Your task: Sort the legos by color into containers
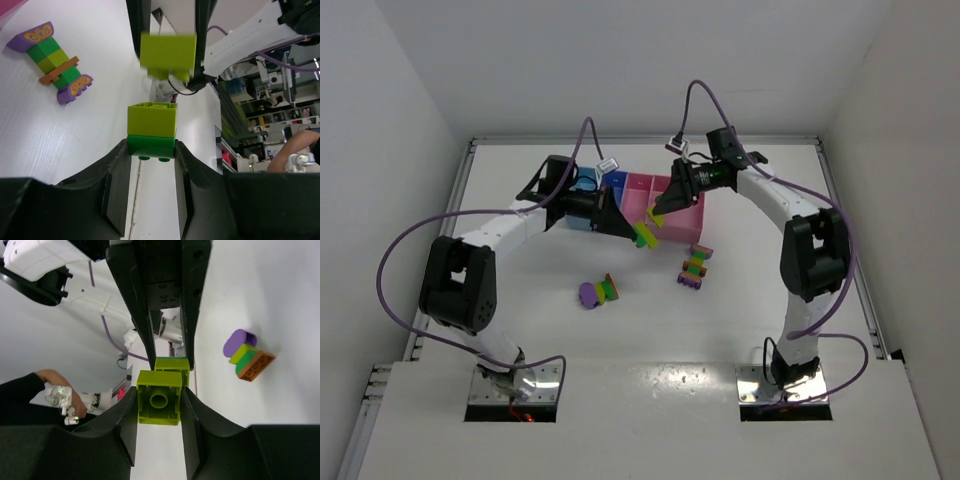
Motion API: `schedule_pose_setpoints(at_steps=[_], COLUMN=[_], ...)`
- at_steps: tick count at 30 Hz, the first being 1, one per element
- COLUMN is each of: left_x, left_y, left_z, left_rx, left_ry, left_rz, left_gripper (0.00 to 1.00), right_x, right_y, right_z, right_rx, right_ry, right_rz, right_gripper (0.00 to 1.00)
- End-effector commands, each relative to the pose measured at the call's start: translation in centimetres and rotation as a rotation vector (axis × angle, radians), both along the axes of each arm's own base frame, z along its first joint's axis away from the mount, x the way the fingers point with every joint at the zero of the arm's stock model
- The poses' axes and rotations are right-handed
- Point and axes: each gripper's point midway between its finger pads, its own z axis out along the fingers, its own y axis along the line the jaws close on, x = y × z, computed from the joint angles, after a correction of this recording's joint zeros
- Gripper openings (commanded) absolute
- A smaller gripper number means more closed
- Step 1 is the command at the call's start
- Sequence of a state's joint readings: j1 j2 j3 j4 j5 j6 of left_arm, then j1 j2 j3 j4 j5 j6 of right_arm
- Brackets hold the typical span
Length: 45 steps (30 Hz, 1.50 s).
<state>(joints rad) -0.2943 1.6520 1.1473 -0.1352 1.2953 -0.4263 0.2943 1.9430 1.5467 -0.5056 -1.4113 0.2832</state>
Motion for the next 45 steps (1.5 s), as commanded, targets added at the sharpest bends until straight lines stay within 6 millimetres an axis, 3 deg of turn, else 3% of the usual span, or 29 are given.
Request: schedule_pose_setpoints(at_steps=[1,3,5,7,8,10,12,13,14,18,19,20,21,22,24,31,34,36,40,44,45], left_x=[-1.1,-1.0,-1.3,-0.6,-1.0,-0.6,-0.1,0.6,0.8,1.1,1.6,1.9,1.8,2.1,2.2,3.1,3.3,3.3,3.3,3.2,3.3], left_y=[0.6,1.8,3.0,4.9,5.7,7.8,9.8,11.4,12.1,15.3,16.7,17.3,17.8,18.9,19.8,22.4,23.0,23.0,22.9,22.8,22.8], left_z=[1.0,0.1,0.9,0.3,1.7,1.5,2.4,2.1,2.5,2.7,2.9,3.3,3.2,3.5,3.7,3.8,4.0,4.0,3.9,3.9,4.0], left_rx=[-0.006,0.029,0.048,0.107,0.113,0.164,0.222,0.258,0.266,0.302,0.314,0.315,0.316,0.327,0.330,0.318,0.313,0.313,0.310,0.307,0.306], left_ry=[-0.086,-0.101,-0.156,-0.197,-0.260,-0.278,-0.327,-0.329,-0.345,-0.344,-0.348,-0.354,-0.343,-0.349,-0.354,-0.319,-0.328,-0.328,-0.328,-0.336,-0.346], left_rz=[-0.011,0.040,0.091,0.202,0.250,0.359,0.482,0.557,0.591,0.705,0.756,0.777,0.788,0.819,0.840,0.896,0.900,0.900,0.887,0.877,0.878], left_gripper=[0.00,0.00,0.00,0.00,0.00,0.00,0.00,0.00,0.00,0.00,0.00,0.00,0.00,0.00,0.00,0.00,0.00,0.00,0.00,0.00,0.00], right_x=[2.0,3.0,4.8,5.5,7.2,9.5,11.5,12.9,13.2,15.9,16.3,16.2,16.4,16.8,17.0,16.6,17.0,17.5,17.9,18.4,18.4], right_y=[-1.6,-1.5,-1.5,-0.3,0.5,1.5,4.0,4.9,6.6,11.0,11.8,13.4,14.1,14.9,16.4,19.5,19.8,20.1,19.7,19.4,19.4], right_z=[2.0,2.2,1.6,1.4,1.7,1.3,2.5,0.6,1.9,0.1,0.5,-1.2,-1.6,-0.8,-1.3,-3.9,-5.1,-6.5,-7.7,-8.4,-7.8], right_rx=[0.015,-0.017,-0.076,-0.099,-0.097,-0.096,-0.066,-0.087,-0.056,-0.044,-0.031,-0.039,-0.040,-0.024,-0.020,-0.044,-0.084,-0.118,-0.163,-0.196,-0.190], right_ry=[-0.123,-0.177,-0.261,-0.260,-0.323,-0.328,-0.358,-0.330,-0.337,-0.345,-0.373,-0.351,-0.342,-0.363,-0.373,-0.375,-0.382,-0.400,-0.434,-0.454,-0.460], right_rz=[-0.052,-0.076,-0.109,-0.115,-0.149,-0.205,-0.263,-0.287,-0.276,-0.327,-0.333,-0.326,-0.327,-0.337,-0.351,-0.388,-0.416,-0.445,-0.449,-0.468,-0.471], right_gripper=[0.04,0.03,0.03,0.03,0.03,0.03,0.03,0.03,0.03,0.03,0.03,0.03,0.03,0.03,0.03,0.03,0.12,0.24,0.35,0.62,0.70])
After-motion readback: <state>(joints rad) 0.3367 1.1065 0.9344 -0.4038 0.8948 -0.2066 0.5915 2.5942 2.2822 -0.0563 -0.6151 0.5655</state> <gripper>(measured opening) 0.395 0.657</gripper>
